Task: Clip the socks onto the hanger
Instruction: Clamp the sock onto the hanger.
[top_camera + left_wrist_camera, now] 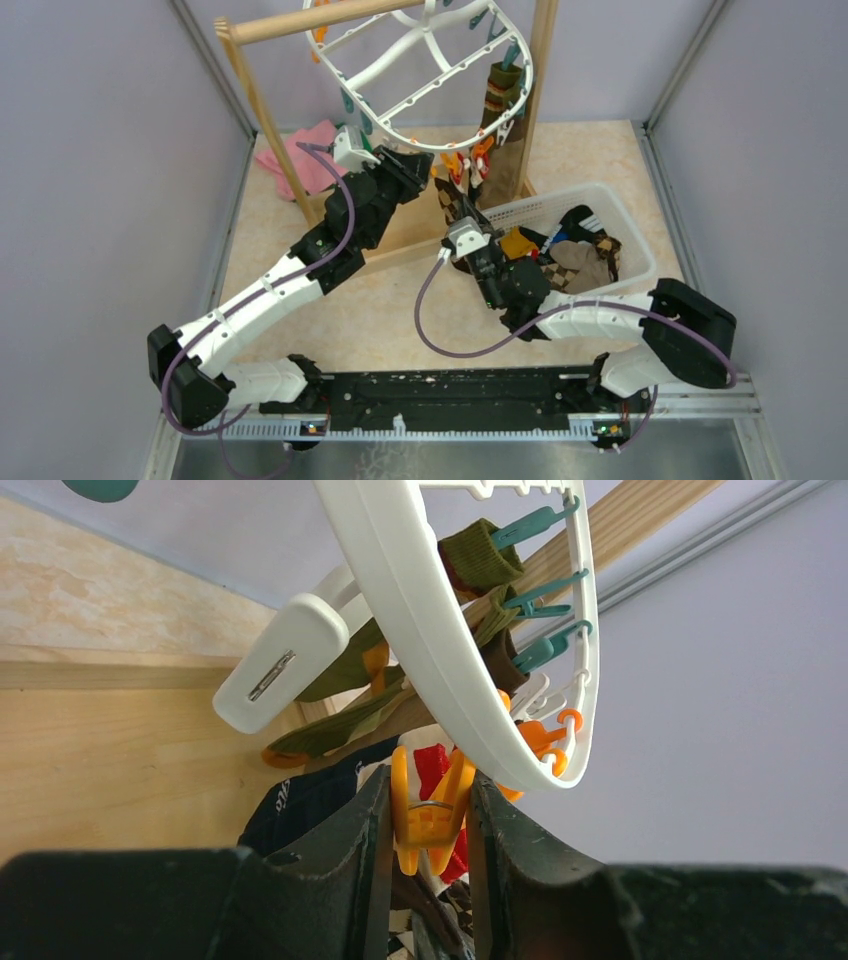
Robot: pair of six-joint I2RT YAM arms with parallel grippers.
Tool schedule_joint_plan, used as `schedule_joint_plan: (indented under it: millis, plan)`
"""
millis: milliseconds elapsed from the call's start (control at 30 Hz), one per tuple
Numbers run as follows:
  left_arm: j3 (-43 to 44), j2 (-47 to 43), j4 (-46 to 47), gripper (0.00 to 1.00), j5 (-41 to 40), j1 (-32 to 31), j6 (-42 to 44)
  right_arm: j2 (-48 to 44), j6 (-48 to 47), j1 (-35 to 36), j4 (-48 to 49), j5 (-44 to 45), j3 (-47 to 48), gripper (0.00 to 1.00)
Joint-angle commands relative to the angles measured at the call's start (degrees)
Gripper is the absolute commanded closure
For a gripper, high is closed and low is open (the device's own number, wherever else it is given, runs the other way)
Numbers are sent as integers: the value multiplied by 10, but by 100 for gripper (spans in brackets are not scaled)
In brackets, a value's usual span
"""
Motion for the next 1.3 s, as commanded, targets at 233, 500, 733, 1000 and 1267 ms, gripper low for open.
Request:
schedule_joint_plan:
  millis: [233, 500, 733, 1000, 1267]
  plan:
    - [3, 2, -43, 100, -12, 0, -7, -56, 156, 6, -198, -43, 22, 100]
    - [4, 4, -49, 100, -13, 0, -4, -90, 201, 7, -239, -76, 15, 100]
    - [5, -1, -42, 100, -15, 2, 20, -112, 193, 6, -282, -119, 13, 100]
    - [-14, -11, -13, 100, 0, 3, 54, -161, 228, -26, -366, -209, 34, 100]
    - [-25, -18, 14, 100, 32, 5, 87, -197, 281, -82, -427, -294, 64, 100]
